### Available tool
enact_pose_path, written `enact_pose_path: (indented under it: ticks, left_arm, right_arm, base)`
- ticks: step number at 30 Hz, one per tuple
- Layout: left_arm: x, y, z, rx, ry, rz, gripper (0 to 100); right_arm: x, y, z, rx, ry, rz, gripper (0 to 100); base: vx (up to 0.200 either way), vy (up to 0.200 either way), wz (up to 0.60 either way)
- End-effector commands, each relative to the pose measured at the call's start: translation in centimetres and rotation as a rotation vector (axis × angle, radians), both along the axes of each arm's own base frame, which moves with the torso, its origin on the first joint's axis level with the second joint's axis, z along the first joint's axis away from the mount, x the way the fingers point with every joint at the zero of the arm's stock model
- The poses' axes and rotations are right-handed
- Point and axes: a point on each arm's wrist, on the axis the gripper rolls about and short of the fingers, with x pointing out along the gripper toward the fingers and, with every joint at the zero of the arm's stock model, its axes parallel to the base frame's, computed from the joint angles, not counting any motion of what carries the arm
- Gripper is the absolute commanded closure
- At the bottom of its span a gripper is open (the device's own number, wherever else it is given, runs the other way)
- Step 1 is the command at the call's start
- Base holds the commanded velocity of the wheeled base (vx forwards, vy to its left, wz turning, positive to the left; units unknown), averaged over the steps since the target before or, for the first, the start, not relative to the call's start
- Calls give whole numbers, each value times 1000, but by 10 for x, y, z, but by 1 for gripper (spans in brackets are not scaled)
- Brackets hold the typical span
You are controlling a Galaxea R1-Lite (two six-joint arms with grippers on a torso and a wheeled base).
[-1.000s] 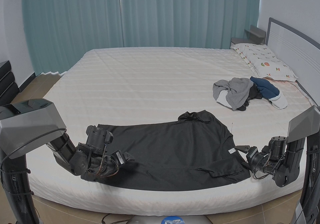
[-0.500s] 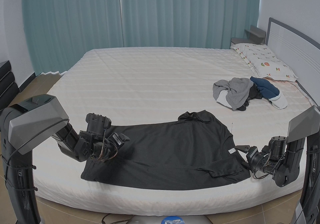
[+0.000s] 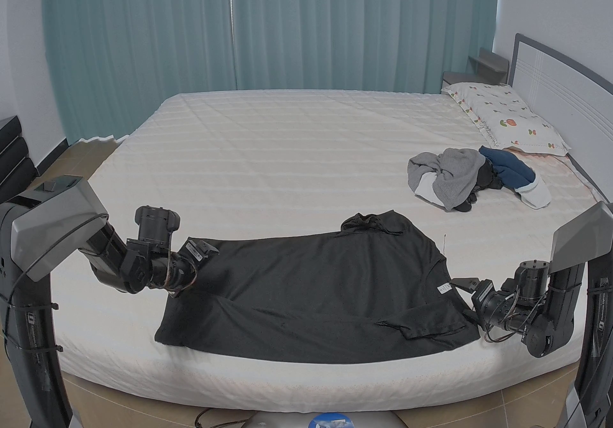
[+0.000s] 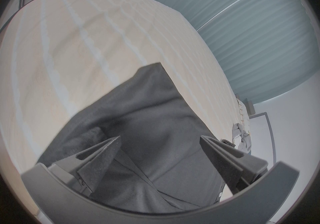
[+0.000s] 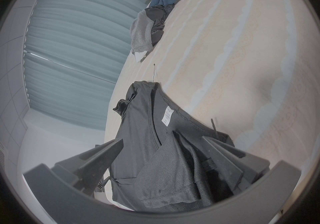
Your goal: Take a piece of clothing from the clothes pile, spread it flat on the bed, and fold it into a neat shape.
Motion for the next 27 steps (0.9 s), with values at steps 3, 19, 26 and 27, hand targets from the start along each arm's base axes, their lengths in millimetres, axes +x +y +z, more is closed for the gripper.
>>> enact_pose_path:
  ticks: [3,19,26,27]
  left_arm:
    - [-2,37,9,-7,-24,-43,0]
    - [-12,51,-15,66,-34,-210,0]
    - [-16,50,-16,77,-45,-226,0]
    - [-17,50,-17,77,-42,-228,0]
  right_arm:
    - [0,0,1,1,-11,1,0]
    - [0,0,1,-1,-11,2,0]
    - [0,1,1,-1,-11,3,0]
    - [0,0,1,0,-11,0,0]
  base:
    - [0,0,0]
    - [0,0,0]
    - [0,0,0]
    - [0,0,0]
